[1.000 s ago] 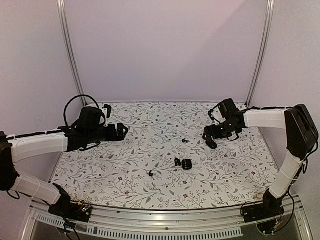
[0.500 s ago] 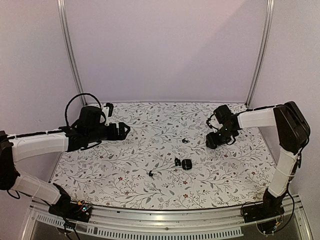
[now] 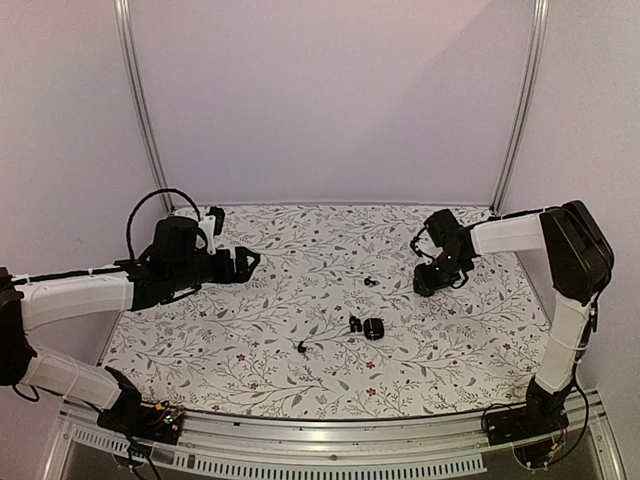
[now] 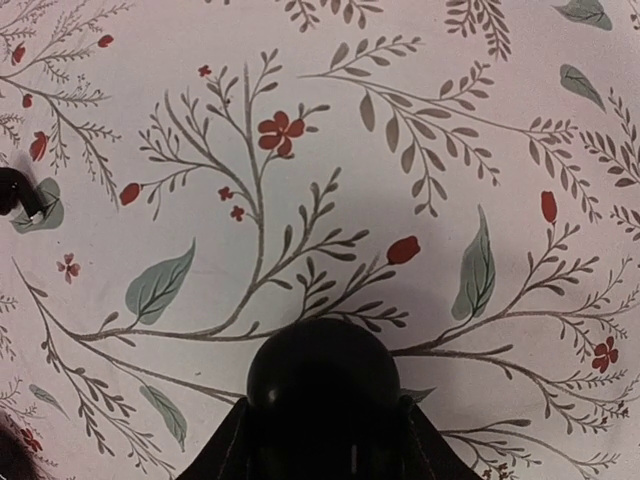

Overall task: Insert the wireless bluetooth earbuds into the charging case
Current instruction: Pick up the charging case from the center of the board, then pass from the right arm to the left

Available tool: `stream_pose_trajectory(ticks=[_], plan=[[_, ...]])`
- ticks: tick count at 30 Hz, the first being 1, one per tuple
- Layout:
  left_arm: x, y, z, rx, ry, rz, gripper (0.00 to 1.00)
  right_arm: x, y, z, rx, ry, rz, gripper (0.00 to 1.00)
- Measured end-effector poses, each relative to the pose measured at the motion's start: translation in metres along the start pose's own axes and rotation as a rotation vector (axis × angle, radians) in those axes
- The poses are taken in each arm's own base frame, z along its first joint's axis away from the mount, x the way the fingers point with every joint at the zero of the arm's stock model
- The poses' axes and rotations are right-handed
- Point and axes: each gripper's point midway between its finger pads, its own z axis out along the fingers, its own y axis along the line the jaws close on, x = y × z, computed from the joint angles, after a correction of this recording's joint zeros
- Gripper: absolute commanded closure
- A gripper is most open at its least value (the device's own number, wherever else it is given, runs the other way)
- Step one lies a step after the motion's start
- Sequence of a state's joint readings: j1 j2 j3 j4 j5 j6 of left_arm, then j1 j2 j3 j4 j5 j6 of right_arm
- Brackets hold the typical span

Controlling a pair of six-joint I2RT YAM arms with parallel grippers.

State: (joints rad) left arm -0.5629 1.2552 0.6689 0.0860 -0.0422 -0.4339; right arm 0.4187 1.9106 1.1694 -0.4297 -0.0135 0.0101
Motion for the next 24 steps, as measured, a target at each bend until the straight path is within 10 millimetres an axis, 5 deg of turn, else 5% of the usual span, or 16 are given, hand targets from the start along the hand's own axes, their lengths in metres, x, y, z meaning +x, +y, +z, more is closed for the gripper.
stream_pose_trajectory(ticks=[6, 11, 18, 24], plan=[[-0.003, -0.002, -0.008, 0.024, -0.049, -0.001, 0.0, -0.008, 0.018, -0.009, -0.102, -0.033, 0.028, 0.63], [-0.004, -0.017, -0.013, 0.084, -0.103, -0.001, 0.04, -0.039, 0.056, -0.051, -0.268, -0.202, 0.095, 0.65], [0.006, -0.071, -0.001, 0.171, -0.122, 0.049, 0.08, -0.077, 0.138, -0.131, -0.553, -0.462, 0.171, 0.63], [0.014, -0.122, 0.01, 0.214, -0.153, 0.115, 0.12, -0.073, 0.167, -0.161, -0.724, -0.529, 0.329, 0.64]])
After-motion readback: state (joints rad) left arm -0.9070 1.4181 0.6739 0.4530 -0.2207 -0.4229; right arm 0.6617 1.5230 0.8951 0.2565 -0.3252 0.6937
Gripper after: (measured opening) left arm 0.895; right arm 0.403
